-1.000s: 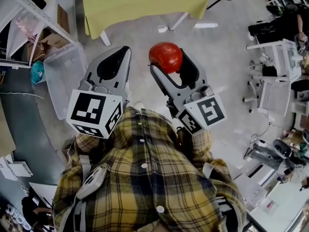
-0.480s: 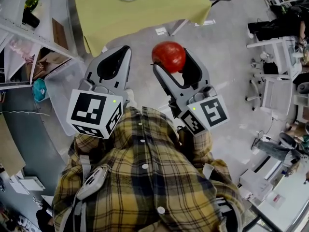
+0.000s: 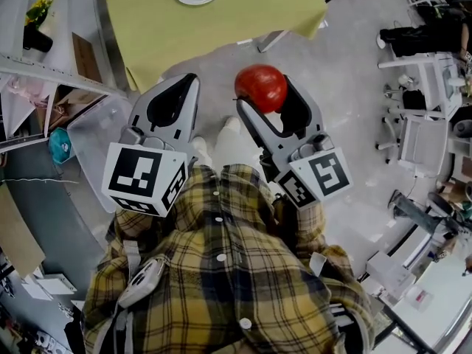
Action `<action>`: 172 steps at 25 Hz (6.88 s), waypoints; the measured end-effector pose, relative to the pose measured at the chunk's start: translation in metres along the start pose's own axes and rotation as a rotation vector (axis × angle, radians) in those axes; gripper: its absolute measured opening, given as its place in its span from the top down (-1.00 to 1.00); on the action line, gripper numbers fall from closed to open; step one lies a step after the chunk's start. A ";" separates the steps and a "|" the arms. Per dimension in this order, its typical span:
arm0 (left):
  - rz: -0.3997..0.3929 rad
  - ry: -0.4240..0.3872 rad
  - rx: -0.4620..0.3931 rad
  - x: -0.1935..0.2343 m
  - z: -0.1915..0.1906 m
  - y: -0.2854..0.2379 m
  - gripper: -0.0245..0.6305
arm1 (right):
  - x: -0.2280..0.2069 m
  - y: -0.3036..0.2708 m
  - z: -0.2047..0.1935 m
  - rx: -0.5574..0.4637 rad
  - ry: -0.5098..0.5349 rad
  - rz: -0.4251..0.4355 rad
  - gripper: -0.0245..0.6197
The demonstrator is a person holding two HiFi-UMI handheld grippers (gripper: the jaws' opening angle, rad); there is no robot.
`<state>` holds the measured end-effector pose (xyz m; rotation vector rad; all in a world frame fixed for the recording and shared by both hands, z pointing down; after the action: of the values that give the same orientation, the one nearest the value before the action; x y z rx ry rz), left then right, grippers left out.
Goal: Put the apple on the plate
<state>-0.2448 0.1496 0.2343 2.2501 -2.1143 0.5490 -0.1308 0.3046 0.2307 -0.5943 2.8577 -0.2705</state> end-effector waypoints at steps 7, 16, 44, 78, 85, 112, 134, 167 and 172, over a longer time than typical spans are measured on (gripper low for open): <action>0.036 0.013 -0.003 0.030 0.018 -0.043 0.91 | -0.035 -0.046 0.012 0.030 -0.008 0.024 -0.15; 0.134 0.029 -0.034 0.061 0.049 -0.106 0.91 | -0.082 -0.118 0.043 0.043 0.020 0.145 -0.14; 0.396 0.083 -0.080 0.094 0.086 -0.179 0.91 | -0.153 -0.223 0.080 0.111 0.047 0.419 -0.15; 0.348 0.124 -0.090 0.293 0.134 -0.217 0.91 | -0.118 -0.429 0.119 0.138 0.090 0.399 -0.15; 0.446 0.146 -0.115 0.289 0.134 -0.215 0.91 | -0.126 -0.441 0.124 0.157 0.119 0.479 -0.14; 0.618 0.230 -0.103 0.291 0.098 -0.221 0.91 | -0.127 -0.481 0.088 0.264 0.216 0.679 -0.15; 0.615 0.370 -0.002 0.301 0.037 -0.249 0.91 | -0.141 -0.510 0.012 0.454 0.199 0.697 -0.15; 0.656 0.471 0.015 0.341 -0.015 -0.251 0.91 | -0.132 -0.541 -0.086 0.639 0.266 0.682 -0.15; 0.655 0.475 0.016 0.343 -0.016 -0.252 0.91 | -0.133 -0.542 -0.094 0.657 0.285 0.683 -0.15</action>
<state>0.0052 -0.1548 0.3954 1.1977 -2.5060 0.9852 0.1674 -0.1173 0.4623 0.5658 2.7499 -1.1535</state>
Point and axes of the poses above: the fingertips, and each gripper's own axes: y backward along the fingers, x to its left, z out of its top, the point moved 8 cm from there along y, backward along the fingers, and after that the axes turned 8 degrees about -z, right-handed, at the moved point
